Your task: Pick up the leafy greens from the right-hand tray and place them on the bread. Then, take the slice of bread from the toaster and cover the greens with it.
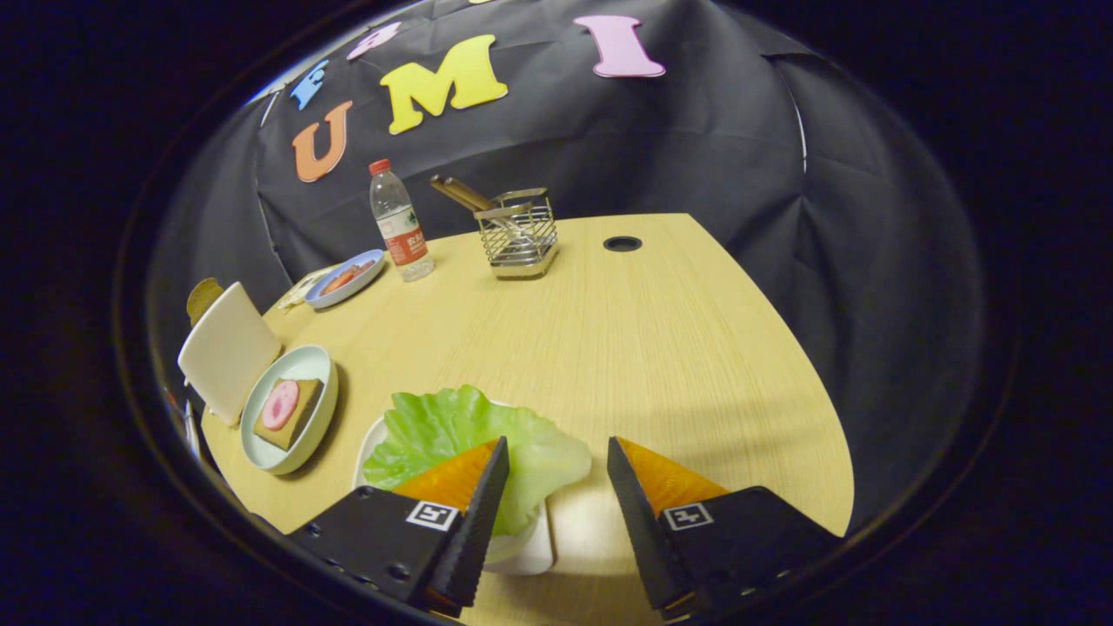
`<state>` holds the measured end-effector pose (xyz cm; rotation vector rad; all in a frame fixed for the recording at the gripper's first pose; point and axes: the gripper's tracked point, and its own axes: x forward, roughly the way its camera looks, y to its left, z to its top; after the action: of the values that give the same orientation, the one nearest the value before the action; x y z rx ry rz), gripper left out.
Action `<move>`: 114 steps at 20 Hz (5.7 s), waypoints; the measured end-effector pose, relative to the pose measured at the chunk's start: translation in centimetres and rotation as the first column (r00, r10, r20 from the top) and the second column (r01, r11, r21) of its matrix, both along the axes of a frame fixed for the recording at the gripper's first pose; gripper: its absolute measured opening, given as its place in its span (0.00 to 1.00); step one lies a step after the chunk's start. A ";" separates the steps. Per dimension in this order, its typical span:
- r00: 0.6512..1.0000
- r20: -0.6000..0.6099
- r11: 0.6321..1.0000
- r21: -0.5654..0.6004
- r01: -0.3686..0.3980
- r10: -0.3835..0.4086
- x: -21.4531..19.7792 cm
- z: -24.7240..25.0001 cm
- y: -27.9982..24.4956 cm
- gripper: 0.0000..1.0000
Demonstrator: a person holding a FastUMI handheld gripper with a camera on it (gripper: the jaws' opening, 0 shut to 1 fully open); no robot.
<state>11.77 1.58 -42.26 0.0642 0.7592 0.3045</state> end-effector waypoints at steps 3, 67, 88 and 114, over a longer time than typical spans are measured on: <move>1.000 -0.003 0.999 -0.032 0.009 -0.010 0.0 -0.1 0.0 0.50; 0.990 -0.067 0.991 0.044 0.126 -0.123 -7.8 8.4 27.7 0.89; 0.953 0.303 0.999 0.048 0.014 -0.028 -12.1 26.2 39.3 0.96; 0.996 0.072 0.999 0.002 -0.045 0.044 -10.7 19.1 51.9 0.10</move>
<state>1.10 53.46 -23.19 0.0391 0.6898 0.3486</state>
